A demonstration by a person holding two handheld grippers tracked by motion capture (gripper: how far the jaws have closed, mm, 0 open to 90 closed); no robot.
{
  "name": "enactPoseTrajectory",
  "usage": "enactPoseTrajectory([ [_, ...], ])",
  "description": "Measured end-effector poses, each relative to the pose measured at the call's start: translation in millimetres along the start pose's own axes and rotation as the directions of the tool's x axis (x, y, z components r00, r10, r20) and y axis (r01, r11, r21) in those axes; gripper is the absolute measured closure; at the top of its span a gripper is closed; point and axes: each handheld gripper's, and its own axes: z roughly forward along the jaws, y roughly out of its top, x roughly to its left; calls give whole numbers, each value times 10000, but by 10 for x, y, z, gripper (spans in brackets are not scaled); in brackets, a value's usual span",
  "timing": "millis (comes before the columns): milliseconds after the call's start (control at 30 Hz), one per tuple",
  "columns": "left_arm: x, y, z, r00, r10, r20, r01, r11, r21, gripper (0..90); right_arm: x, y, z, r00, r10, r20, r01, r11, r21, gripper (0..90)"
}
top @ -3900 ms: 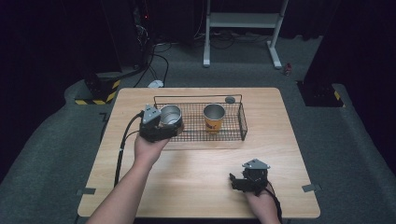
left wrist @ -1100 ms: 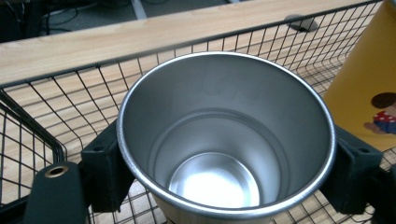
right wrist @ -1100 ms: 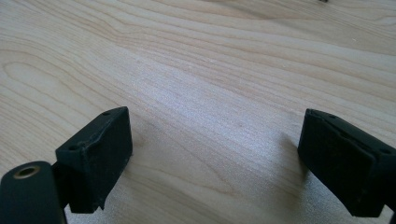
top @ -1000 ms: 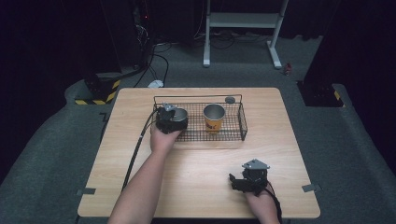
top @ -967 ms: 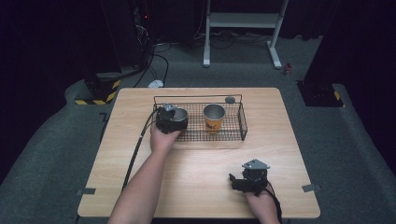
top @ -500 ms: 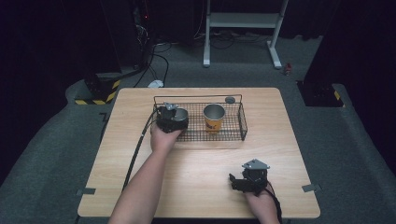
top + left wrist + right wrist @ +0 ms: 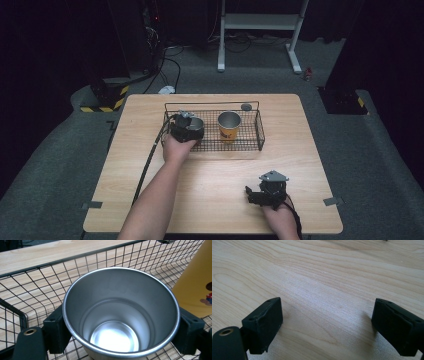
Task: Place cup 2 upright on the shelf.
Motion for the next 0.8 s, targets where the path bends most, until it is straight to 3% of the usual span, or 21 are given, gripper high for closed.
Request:
enactPoseTrajectory([
  [200,-5,-6,-5,9999,138,-71,-137,9999,97,186,-3,1,2,9999,-105,-39,104,9999,-23,98],
  [333,6,-7,-6,9999,-4,-119,7,9995,305,184,-3,1,2,9999,-103,-40,102,9999,-21,98],
  [500,6,-19,-14,9994,278,-213,-266,9982,531,173,-3,1,2,9999,-106,-39,106,9999,-23,98],
  [633,19,-23,-18,9995,276,-153,-263,9966,776,152,-2,1,1,10000,-90,-34,90,10000,-13,98],
  [800,16,8,-54,9996,206,-178,-196,9982,570,104,0,2,0,10000,-56,-38,56,10000,-2,98],
])
